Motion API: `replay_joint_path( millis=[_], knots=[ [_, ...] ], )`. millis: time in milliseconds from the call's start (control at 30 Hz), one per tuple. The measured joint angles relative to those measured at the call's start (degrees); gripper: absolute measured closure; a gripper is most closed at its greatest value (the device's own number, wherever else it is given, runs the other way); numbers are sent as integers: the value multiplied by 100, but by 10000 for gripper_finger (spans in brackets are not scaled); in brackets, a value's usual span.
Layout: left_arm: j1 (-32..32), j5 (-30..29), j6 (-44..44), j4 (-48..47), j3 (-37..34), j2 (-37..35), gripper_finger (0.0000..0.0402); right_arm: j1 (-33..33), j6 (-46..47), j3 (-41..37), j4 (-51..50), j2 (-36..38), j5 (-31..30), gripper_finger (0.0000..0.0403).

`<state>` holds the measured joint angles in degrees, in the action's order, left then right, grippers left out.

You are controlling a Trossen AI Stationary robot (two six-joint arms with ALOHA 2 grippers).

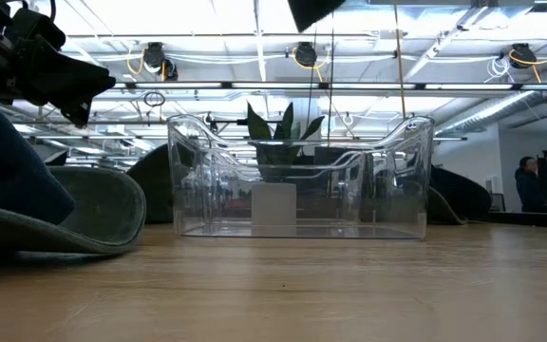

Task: Pick & Place hat
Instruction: Put the bottom right blue cap into the top transparent bin

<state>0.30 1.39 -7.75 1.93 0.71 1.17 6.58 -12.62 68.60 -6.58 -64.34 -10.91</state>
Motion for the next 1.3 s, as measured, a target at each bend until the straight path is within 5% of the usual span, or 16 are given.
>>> replay_joint_path(
  millis=[533,833,1300],
  knots=[
    [1,0,0,0,0,0,314,-478,1057,0,925,-21,3198,403],
    [1,0,0,-2,-1,0,314,-618,1385,2,1527,-399,3793,403],
    [0,0,0,0,0,0,314,-815,1530,2,1951,-1077,3799,403]
  ],
)
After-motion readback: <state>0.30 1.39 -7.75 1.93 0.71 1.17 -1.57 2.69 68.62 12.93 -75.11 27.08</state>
